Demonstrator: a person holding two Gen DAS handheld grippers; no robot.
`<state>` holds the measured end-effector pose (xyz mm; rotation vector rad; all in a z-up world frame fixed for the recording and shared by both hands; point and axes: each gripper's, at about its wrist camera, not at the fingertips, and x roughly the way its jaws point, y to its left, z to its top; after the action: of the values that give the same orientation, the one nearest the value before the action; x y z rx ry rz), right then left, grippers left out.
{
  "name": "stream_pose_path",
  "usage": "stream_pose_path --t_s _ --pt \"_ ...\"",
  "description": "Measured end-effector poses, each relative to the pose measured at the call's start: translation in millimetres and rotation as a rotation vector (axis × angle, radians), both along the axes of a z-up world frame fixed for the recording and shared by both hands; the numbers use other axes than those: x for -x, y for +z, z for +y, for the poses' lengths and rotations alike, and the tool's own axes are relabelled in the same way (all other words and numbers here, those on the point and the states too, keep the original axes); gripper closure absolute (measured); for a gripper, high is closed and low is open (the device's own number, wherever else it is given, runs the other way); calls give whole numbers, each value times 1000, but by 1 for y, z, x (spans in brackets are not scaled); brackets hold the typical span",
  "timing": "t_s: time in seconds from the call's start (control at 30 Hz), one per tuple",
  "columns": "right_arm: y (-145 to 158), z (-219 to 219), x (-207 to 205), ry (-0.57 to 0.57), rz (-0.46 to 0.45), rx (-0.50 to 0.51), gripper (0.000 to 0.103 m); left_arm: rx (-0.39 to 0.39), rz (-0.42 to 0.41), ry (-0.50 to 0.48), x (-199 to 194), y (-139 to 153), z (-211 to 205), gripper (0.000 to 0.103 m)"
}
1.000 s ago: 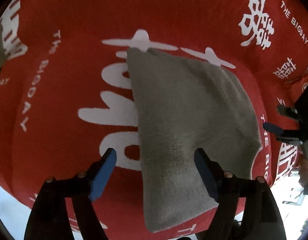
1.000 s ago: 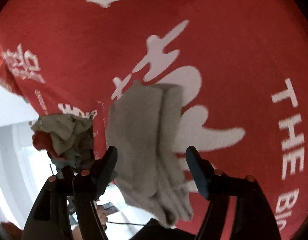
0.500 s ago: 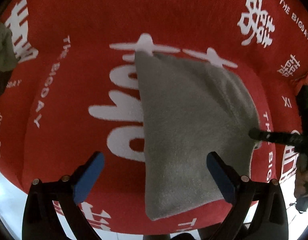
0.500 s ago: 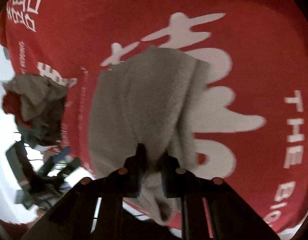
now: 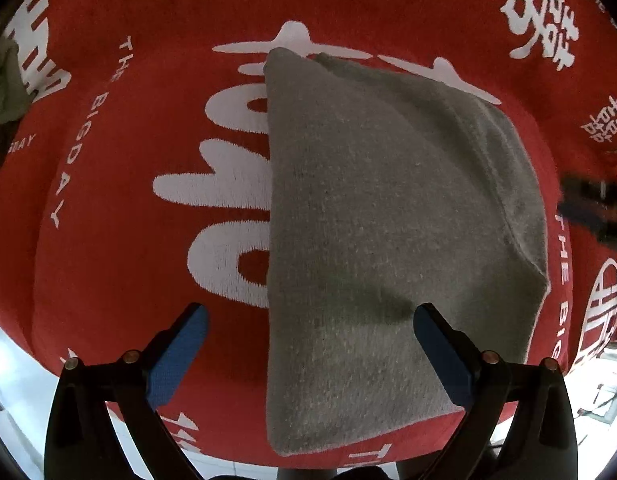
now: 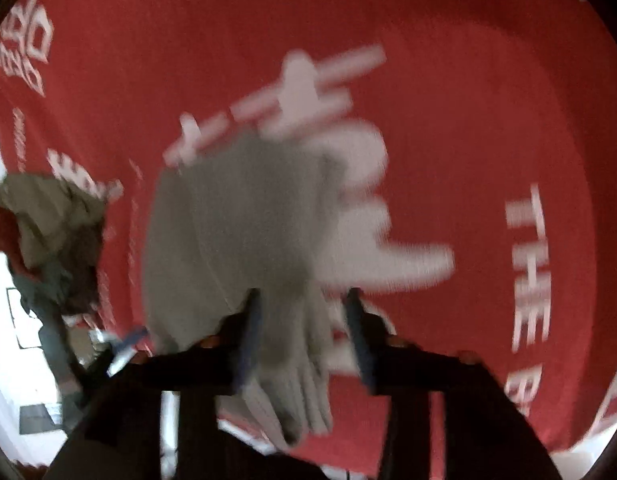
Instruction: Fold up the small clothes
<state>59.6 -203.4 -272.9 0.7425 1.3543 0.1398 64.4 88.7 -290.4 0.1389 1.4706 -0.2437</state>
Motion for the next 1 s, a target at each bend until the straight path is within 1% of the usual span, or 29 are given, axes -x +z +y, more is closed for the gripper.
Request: stream_pose_path --t_s 0.07,0.1,0.13,0.2,0.23,0.27,0.3,0.37,0.43,0.5,0.57,0.63,0.67,0.83,1.0 --pt "2 -5 -25 -8 -9 -9 48 -21 13 5 -2 -4 -2 0" --pt "3 -4 -30 4 -13 -6 50 -26 18 8 -3 -7 -2 0" --pt "5 1 -36 28 -26 7 55 -28 26 10 -3 -9 -3 0" --pt "8 17 -40 93 -44 30 56 -34 41 14 -2 -13 -4 0" --pt "6 41 -41 135 -36 60 59 -37 44 14 -2 -14 -5 0" --pt "5 50 -37 168 -25 85 61 -39 46 14 -1 -14 -5 0" --pt "6 59 -31 199 -25 96 62 -37 44 15 -1 -14 -5 0" --pt "19 75 -15 250 -60 116 62 -37 29 16 1 -12 -5 0" --pt "27 88 -3 283 -74 127 62 -40 30 17 2 -13 -5 0" --pt "21 105 10 350 -62 170 68 -45 42 19 3 -16 -5 0" --pt "0 115 21 410 -18 268 70 -48 47 14 4 -17 -7 0" --pt "-5 109 28 395 -52 274 71 -53 37 5 4 -17 -8 0" --pt "-4 107 29 391 -52 267 71 -54 36 2 4 -17 -9 0" --pt "-4 95 33 356 -27 250 71 -50 49 17 6 -17 -10 0" --pt "-4 89 42 352 5 269 69 -61 36 0 10 -10 -15 0"
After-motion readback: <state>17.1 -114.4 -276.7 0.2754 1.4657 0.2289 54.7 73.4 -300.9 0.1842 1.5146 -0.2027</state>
